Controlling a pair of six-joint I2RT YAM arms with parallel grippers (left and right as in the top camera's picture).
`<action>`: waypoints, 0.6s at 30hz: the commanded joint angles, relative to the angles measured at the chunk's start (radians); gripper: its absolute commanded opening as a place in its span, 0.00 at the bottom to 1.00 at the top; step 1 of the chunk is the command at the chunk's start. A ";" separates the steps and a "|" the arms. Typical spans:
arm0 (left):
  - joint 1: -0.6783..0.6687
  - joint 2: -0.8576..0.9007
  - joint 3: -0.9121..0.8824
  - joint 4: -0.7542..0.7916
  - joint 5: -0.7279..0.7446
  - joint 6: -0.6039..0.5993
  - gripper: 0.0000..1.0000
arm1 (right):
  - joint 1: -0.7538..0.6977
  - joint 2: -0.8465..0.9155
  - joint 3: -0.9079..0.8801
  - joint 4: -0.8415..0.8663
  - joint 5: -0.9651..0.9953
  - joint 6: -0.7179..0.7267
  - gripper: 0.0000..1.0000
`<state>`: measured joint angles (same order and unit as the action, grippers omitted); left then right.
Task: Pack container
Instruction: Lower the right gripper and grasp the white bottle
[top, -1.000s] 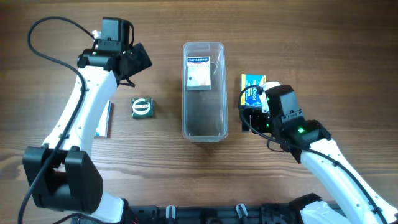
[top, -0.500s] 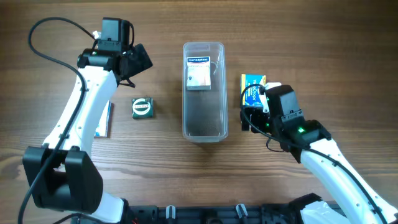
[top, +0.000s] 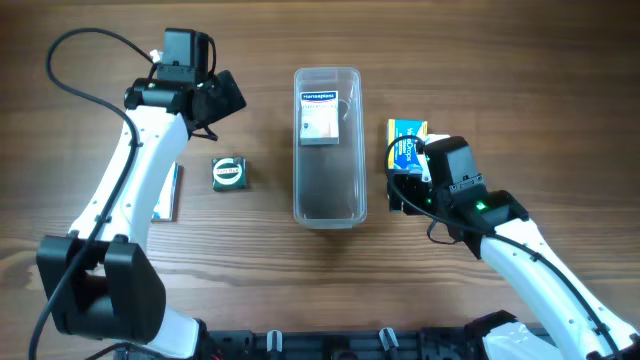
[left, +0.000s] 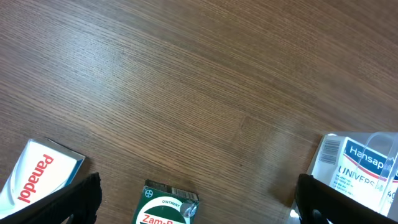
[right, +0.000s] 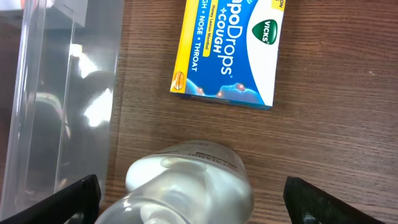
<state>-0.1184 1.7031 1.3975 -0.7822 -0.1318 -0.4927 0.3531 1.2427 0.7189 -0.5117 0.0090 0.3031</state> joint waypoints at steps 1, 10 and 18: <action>0.002 -0.020 0.008 -0.005 0.009 -0.014 1.00 | 0.004 0.011 0.024 0.005 0.025 0.014 0.95; 0.002 -0.020 0.008 -0.008 0.009 -0.014 1.00 | 0.004 0.011 0.023 0.013 0.024 0.012 0.90; 0.002 -0.020 0.008 -0.009 0.009 -0.013 1.00 | 0.004 0.011 0.023 0.013 0.024 0.011 0.90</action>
<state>-0.1184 1.7031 1.3975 -0.7868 -0.1318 -0.4927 0.3531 1.2427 0.7189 -0.5014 0.0093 0.3035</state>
